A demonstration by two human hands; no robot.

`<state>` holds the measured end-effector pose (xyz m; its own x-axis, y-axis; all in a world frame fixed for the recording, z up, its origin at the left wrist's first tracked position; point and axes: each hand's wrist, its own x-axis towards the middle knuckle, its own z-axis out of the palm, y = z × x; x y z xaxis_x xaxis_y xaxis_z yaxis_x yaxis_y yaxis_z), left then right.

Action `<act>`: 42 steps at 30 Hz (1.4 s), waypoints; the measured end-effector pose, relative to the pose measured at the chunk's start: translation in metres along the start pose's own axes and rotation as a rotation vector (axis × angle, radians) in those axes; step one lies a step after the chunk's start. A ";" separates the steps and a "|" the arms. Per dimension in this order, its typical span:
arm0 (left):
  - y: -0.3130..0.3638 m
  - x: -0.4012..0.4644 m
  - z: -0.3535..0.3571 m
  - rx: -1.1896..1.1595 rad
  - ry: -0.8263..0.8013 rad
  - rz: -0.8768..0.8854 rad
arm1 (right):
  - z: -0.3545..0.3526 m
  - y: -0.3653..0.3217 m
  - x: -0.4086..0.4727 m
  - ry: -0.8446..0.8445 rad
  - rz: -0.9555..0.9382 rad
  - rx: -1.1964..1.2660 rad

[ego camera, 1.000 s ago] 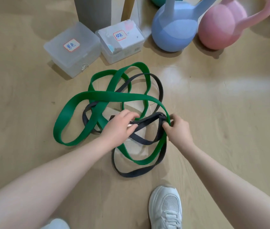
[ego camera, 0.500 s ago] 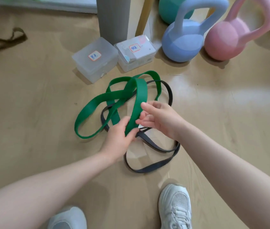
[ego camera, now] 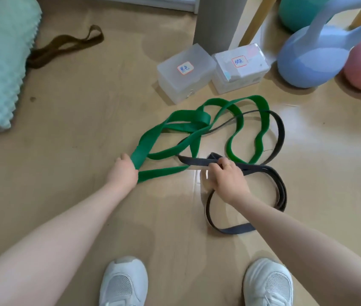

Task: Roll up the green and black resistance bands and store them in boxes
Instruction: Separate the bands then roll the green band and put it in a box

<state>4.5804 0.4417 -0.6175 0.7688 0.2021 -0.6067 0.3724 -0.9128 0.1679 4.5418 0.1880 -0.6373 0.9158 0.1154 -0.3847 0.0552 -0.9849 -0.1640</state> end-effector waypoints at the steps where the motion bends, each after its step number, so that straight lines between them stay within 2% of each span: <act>1: 0.000 0.003 0.003 0.002 0.024 -0.017 | 0.001 -0.003 -0.001 0.023 0.012 -0.015; 3: 0.010 0.002 0.006 0.078 0.155 0.119 | 0.001 -0.008 0.001 0.066 0.006 -0.011; 5: 0.027 0.001 0.007 0.119 0.244 0.361 | 0.000 -0.014 0.008 0.065 -0.035 0.030; 8: 0.055 0.005 0.013 0.217 0.245 0.611 | -0.001 -0.022 0.026 -0.037 -0.044 0.174; 11: 0.073 0.017 0.025 0.146 0.085 0.523 | -0.002 -0.023 0.037 -0.042 -0.013 0.201; 13: 0.080 0.024 0.029 0.131 0.058 0.430 | -0.004 -0.018 0.037 0.004 0.026 0.274; 17: 0.084 0.028 0.031 -0.017 0.151 0.407 | -0.016 0.005 0.022 0.162 0.079 0.425; 20: 0.084 0.030 0.023 -0.270 0.253 0.406 | -0.029 0.034 0.004 0.271 0.234 0.533; 22: 0.084 0.033 0.012 -0.381 0.317 0.371 | -0.033 0.057 -0.009 0.316 0.325 0.508; 24: 0.085 0.035 0.003 -0.374 0.342 0.339 | -0.033 0.077 -0.024 0.237 0.333 0.382; 27: 0.084 0.027 0.003 -0.241 0.328 0.360 | -0.020 0.092 -0.049 -0.042 0.290 0.284; 32: 0.081 0.017 0.015 -0.065 0.183 0.278 | 0.005 0.078 -0.069 -0.480 0.175 0.165; 34: 0.083 0.013 0.016 0.040 0.128 0.271 | 0.009 0.071 -0.063 -0.558 0.160 0.061; 35: 0.085 0.011 0.017 0.062 0.111 0.275 | 0.007 0.069 -0.058 -0.523 0.194 0.091; 37: 0.090 0.007 0.018 0.083 0.127 0.337 | -0.002 0.070 -0.043 -0.301 0.288 0.304; 40: 0.112 0.002 0.018 0.046 0.244 0.561 | -0.022 0.081 -0.015 0.127 0.371 0.472; 42: 0.134 0.000 0.021 -0.002 0.221 0.673 | -0.030 0.095 0.003 0.257 0.462 0.548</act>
<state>4.6192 0.3121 -0.6109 0.9198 -0.3385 -0.1983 -0.2205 -0.8642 0.4523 4.5623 0.0913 -0.6265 0.8657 -0.3925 -0.3107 -0.4997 -0.7135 -0.4911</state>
